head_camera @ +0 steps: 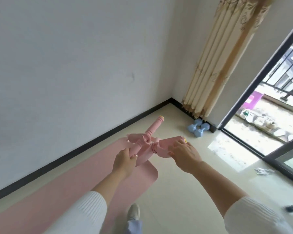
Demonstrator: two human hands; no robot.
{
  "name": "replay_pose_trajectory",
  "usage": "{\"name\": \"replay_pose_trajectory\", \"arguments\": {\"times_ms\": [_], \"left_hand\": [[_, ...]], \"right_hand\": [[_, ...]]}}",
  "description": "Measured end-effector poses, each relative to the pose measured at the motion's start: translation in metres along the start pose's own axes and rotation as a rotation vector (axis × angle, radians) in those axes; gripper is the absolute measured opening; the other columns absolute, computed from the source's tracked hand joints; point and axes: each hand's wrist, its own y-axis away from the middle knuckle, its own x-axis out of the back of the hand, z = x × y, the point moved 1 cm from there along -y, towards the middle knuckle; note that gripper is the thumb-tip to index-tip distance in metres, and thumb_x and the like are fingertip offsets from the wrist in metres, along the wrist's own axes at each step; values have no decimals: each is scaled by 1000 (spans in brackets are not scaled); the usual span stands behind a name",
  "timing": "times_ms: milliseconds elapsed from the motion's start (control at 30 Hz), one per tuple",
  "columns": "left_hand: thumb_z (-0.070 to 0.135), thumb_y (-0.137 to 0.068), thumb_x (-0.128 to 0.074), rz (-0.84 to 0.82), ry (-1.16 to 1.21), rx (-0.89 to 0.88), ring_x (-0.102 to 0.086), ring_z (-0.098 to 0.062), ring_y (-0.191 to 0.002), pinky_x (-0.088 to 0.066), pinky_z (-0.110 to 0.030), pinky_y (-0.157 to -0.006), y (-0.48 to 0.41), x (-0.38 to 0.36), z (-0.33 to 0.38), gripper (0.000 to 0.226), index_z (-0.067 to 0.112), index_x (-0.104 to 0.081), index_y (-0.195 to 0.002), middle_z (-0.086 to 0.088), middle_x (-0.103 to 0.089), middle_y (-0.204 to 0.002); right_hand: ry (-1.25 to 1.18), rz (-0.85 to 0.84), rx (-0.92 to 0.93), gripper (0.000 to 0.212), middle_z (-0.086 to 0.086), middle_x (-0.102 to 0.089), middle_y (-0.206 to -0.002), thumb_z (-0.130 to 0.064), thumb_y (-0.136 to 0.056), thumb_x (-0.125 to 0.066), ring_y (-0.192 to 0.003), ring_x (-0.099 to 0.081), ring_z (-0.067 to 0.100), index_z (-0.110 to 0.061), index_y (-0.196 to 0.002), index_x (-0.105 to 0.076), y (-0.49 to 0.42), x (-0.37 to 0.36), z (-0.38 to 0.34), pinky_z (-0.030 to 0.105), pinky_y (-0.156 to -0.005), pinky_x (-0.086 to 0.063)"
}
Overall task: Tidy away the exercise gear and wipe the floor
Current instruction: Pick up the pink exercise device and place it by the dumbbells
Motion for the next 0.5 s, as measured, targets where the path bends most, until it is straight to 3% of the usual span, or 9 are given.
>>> {"name": "replay_pose_trajectory", "arguments": {"times_ms": [133, 233, 500], "left_hand": [[24, -95, -50, -84, 14, -30, -55, -13, -70, -37, -23, -52, -93, -22, 50, 13, 14, -56, -101, -3, -60, -88], [24, -94, -51, -175, 38, -30, -53, -12, -68, -36, -23, -51, -152, -41, 88, 15, 16, -57, -105, 2, -58, -82], [24, -91, -58, -363, 0, -67, -57, -17, -73, -40, -25, -57, -294, -114, 187, 15, 14, -65, -99, -4, -67, -89]], "right_hand": [[-40, 20, -88, 25, -3, -54, -109, -32, -100, -41, -112, -45, 19, -24, -116, -58, -54, -1, 66, 29, -86, -35], [-71, 23, -162, 23, -2, -54, -106, -30, -100, -41, -108, -47, 19, -21, -113, -59, -87, 0, 116, 27, -81, -35], [-91, 45, -325, 23, -3, -54, -103, -26, -99, -45, -105, -48, 19, -25, -117, -60, -152, 0, 262, 25, -78, -35]]}}
